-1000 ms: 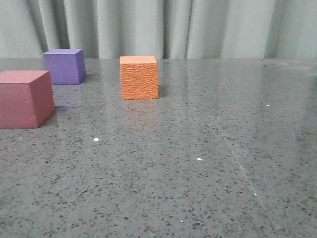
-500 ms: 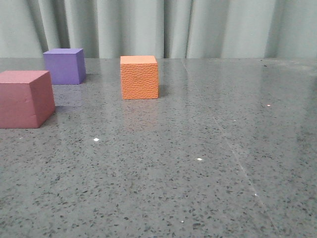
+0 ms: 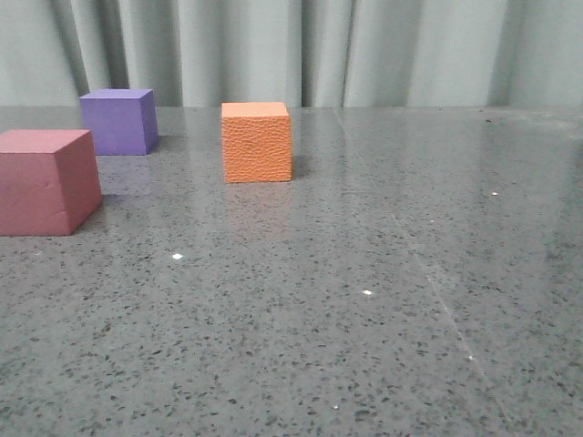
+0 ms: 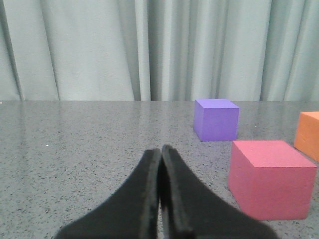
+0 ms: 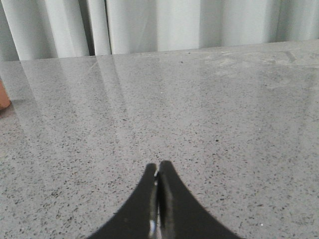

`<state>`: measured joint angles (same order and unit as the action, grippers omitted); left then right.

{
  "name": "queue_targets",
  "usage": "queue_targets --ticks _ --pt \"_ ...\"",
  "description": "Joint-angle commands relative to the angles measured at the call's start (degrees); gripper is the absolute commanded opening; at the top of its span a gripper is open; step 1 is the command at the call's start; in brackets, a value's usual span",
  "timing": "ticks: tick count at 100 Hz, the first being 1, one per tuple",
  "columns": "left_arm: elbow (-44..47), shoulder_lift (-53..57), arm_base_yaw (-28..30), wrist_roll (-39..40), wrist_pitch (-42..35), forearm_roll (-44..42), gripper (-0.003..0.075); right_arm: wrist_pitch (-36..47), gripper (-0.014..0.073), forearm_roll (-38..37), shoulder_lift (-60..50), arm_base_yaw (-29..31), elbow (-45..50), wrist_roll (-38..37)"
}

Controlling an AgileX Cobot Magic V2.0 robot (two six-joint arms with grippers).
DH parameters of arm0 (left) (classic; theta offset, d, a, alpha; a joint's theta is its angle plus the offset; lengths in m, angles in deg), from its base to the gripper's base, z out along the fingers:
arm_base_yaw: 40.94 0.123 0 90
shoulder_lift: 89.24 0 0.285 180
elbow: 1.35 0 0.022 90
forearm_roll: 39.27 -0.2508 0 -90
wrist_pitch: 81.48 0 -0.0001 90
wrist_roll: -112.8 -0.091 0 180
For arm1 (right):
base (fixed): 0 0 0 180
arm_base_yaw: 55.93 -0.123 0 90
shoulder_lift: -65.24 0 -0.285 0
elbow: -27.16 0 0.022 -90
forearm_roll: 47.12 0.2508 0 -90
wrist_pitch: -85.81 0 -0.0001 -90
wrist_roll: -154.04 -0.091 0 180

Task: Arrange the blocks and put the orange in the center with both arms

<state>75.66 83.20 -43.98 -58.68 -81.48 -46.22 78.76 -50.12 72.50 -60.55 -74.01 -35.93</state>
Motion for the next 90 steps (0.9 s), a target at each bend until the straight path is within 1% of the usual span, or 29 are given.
queue_targets --ticks 1,63,74,82,90 --pt "3.1 1.9 -0.1 -0.1 -4.1 0.4 -0.0019 4.9 -0.0064 0.2 -0.6 0.3 -0.8 0.7" --pt "3.1 1.9 -0.1 -0.1 -4.1 0.4 -0.0019 4.9 -0.0064 0.2 -0.6 0.3 -0.8 0.7" --pt "3.1 1.9 -0.1 -0.1 -5.5 0.4 -0.0019 4.9 -0.0064 0.2 -0.6 0.3 -0.8 0.7" --pt "2.1 1.9 -0.1 0.0 -5.5 0.5 -0.0019 4.9 -0.0064 0.2 -0.6 0.3 -0.8 0.7" --pt "-0.4 1.9 -0.1 0.7 -3.5 1.0 -0.0019 4.9 -0.0064 0.2 -0.6 0.3 -0.8 0.7"
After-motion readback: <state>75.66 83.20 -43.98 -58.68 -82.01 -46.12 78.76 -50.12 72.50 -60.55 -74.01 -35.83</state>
